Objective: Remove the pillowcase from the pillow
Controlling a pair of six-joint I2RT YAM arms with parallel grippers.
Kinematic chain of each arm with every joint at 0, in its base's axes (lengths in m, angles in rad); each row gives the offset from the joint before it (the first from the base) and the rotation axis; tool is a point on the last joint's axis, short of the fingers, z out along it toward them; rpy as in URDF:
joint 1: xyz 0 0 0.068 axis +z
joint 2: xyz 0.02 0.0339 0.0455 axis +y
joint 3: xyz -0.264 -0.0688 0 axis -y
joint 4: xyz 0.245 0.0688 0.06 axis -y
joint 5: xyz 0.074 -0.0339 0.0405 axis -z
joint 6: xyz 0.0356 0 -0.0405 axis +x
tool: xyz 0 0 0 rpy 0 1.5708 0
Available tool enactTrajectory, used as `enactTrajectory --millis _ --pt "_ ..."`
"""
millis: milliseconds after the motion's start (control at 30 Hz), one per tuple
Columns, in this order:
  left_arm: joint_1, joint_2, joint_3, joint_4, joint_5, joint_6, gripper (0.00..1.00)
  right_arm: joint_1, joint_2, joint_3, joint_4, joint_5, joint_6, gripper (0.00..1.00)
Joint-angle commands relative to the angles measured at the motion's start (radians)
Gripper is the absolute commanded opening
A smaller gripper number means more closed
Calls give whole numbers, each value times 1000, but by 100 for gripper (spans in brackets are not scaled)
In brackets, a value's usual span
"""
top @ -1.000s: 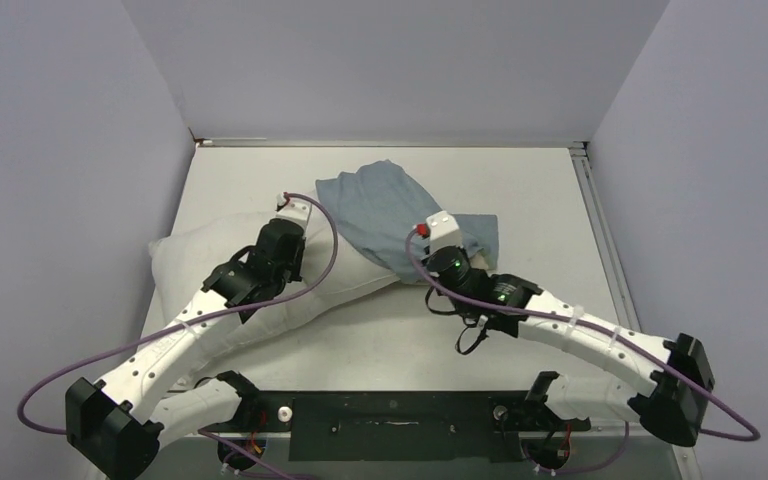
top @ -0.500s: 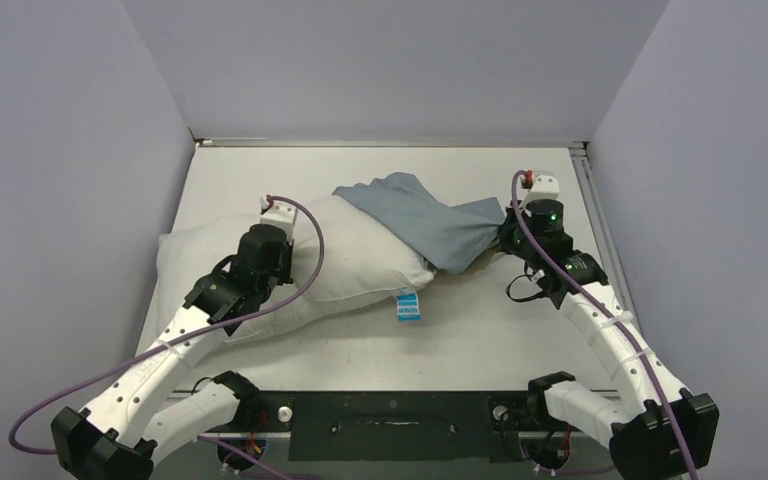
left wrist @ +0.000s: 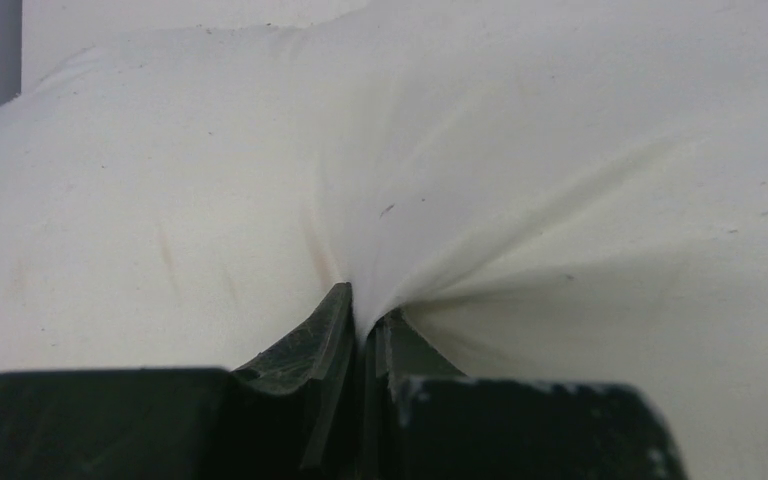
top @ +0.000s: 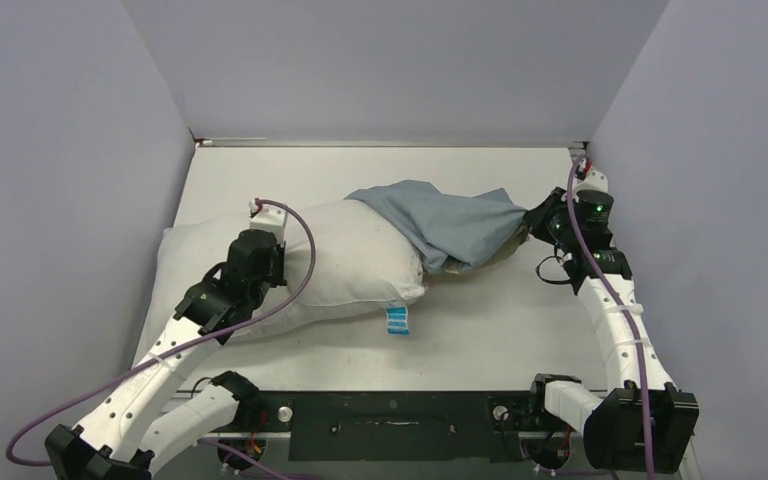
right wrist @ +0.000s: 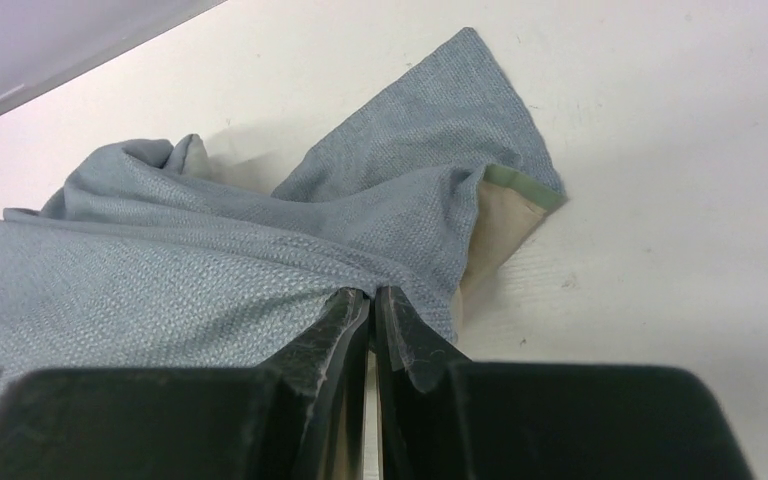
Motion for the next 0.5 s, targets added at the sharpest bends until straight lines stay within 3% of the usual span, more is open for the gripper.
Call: enactTrajectory --millis 0,100,300,467 --pt "24 -68 -2 67 -94 10 0 -21 11 60 42 61 1 8" --pt "24 -92 -14 87 -63 19 0 -1 19 79 -3 96 -42 20" --pt "24 -130 -36 131 13 45 0 206 24 143 -70 202 -148 49" --pt "24 -127 -39 133 24 50 0 357 9 150 30 23 -236 59"
